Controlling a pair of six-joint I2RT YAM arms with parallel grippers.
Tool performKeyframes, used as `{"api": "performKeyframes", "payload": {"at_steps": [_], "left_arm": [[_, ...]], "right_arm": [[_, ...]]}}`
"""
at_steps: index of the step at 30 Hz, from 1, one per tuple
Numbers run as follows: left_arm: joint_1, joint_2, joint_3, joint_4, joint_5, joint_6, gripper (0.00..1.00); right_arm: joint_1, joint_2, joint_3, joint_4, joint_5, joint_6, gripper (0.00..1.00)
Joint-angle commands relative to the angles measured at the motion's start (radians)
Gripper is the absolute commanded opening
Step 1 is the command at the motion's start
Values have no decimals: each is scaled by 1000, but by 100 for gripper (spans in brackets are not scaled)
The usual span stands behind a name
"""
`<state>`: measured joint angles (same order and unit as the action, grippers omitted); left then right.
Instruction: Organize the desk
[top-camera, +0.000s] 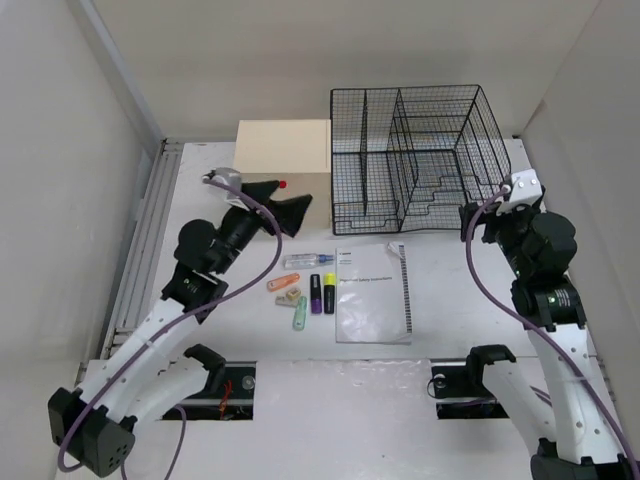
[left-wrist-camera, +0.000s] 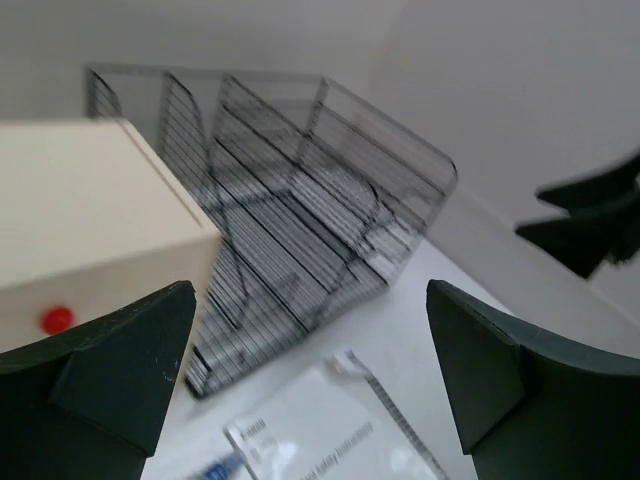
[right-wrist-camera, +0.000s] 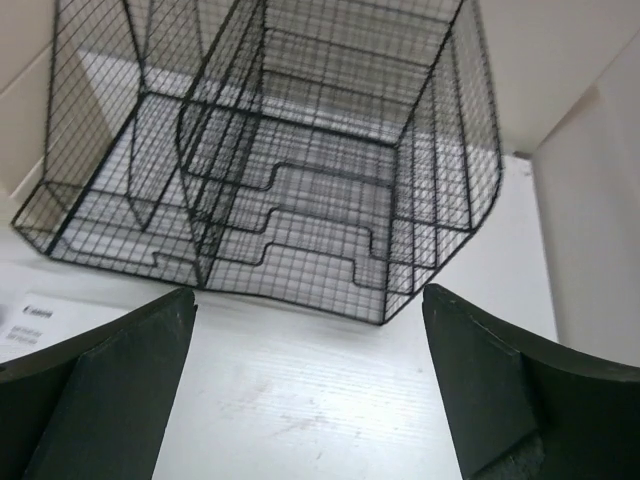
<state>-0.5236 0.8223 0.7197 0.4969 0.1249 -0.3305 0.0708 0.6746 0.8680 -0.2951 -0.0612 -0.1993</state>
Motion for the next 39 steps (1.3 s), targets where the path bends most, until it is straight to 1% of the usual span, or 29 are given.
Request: {"api": "performKeyframes", "payload": {"at_steps": [1,2,3,4,5,6,8,10,12,13,14,15,16,17,18,19,20,22,26,28,30,34,39], "left_arm": [[-7,49,-54,-22,358,-71,100],[-16,64,-69,0,386,-93,100],[-16,77,-83,29,415,-110,100],[-30,92,-92,57,462,-110,100],[-58,124,-92,75,485,-122,100],[-70,141,-92,89,498,-136,100],[-79,191,-104,119,498,-156,100],[-119,216,-130,120,458,-170,100],[-171,245,-150,129,357,-170,100],[-193,256,-160,129,322,-160,100],[-229,279,-170,129,262,-150,100],[-230,291,-170,129,237,-150,100],[-252,304,-170,129,220,-150,100],[-253,317,-170,129,210,-150,100],[-263,330,-181,129,181,-150,100],[-272,351,-181,129,162,-162,100],[-273,362,-181,129,139,-162,100],[-282,394,-190,129,95,-171,100],[-302,466,-201,138,53,-171,100],[-314,500,-201,154,44,-171,100],[-328,550,-190,154,13,-171,100],[-352,615,-158,154,-22,-162,100],[-375,690,-137,166,-45,-153,100]], "right_arm": [[4,-13,5,-81,-108,32,100],[4,-24,5,-105,-162,5,100],[4,-38,-16,-122,-237,-79,100],[4,-68,-30,-136,-326,-119,100],[4,-82,-50,-136,-464,-120,100],[4,-83,-69,-110,-524,-120,100],[4,-18,-69,-128,-609,-80,100],[4,34,-57,-128,-623,-60,100],[4,95,-47,-119,-623,-48,70],[4,114,-47,-110,-623,-34,59],[4,150,-47,-110,-641,-10,30],[4,170,-47,-110,-641,-9,21],[4,192,-47,-98,-653,7,20],[4,215,-47,-98,-664,17,29],[4,261,-56,-84,-681,17,78],[4,285,-57,-75,-733,17,85],[4,313,-67,-53,-767,17,89],[4,396,-67,-41,-817,17,100],[4,517,-76,-41,-828,30,100],[4,558,-118,5,-828,59,100],[4,568,-153,65,-772,92,100],[4,557,-241,145,-727,126,100],[4,594,-262,157,-689,155,100]]}}
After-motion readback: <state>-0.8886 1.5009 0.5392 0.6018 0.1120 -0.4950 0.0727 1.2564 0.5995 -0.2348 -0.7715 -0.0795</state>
